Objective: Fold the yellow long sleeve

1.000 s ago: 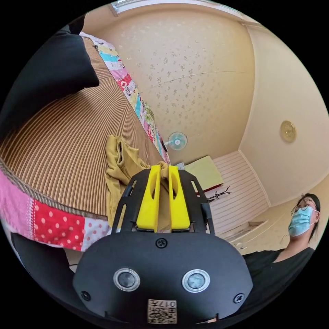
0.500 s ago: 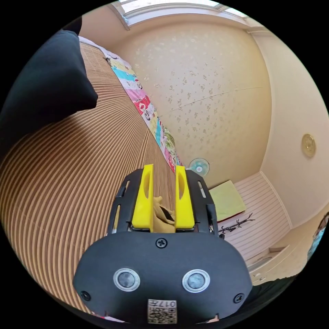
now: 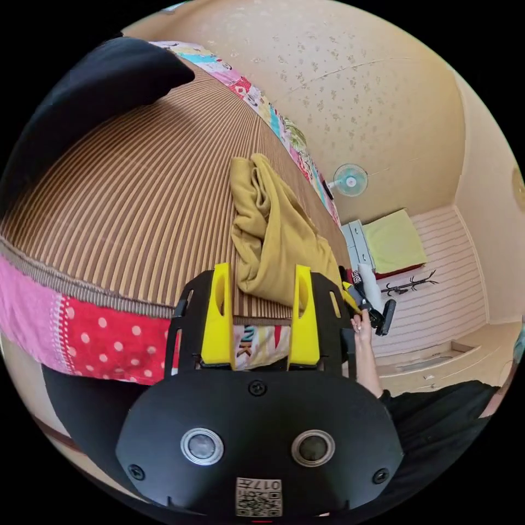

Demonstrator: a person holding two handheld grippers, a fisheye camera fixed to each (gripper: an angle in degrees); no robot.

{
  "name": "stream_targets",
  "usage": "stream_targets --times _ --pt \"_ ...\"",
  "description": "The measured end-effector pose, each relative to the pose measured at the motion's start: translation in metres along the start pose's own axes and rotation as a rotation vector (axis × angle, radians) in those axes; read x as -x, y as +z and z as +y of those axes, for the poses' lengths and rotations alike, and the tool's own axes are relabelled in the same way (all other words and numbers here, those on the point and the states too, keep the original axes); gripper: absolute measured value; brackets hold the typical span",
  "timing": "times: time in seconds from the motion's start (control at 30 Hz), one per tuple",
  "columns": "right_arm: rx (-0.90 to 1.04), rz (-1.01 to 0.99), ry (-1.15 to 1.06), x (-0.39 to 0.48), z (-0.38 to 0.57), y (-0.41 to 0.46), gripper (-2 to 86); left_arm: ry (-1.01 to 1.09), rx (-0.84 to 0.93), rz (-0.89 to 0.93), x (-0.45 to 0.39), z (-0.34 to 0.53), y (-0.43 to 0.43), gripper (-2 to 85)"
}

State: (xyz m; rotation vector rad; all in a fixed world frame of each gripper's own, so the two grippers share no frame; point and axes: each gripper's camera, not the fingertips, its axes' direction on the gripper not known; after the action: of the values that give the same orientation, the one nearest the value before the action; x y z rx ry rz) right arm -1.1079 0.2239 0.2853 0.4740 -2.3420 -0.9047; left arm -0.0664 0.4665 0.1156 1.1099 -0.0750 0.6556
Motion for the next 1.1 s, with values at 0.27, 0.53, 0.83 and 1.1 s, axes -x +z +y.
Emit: stream_targets --times 0.27,0.53,0.83,1.1 --pt "0.042 -0.372 0.329 -0.071 0.080 0.017 13.1 -0.111 0.082 0.095 0.018 -0.011 0.024 10.8" --pt "0.083 -0.511 0.345 -0.063 0.017 0.061 5.8 -0.074 0.046 0.322 -0.008 -0.079 0.025 5.3" --pt "-0.032 -0.518 0.114 -0.043 0.013 -0.010 3.9 0.239 0.028 0.162 -0.065 -0.063 -0.049 5.2" --pt "0.108 -0.363 0.283 -0.113 0.170 0.037 3.8 -0.152 -0.038 0.176 0.058 0.051 -0.050 12.0"
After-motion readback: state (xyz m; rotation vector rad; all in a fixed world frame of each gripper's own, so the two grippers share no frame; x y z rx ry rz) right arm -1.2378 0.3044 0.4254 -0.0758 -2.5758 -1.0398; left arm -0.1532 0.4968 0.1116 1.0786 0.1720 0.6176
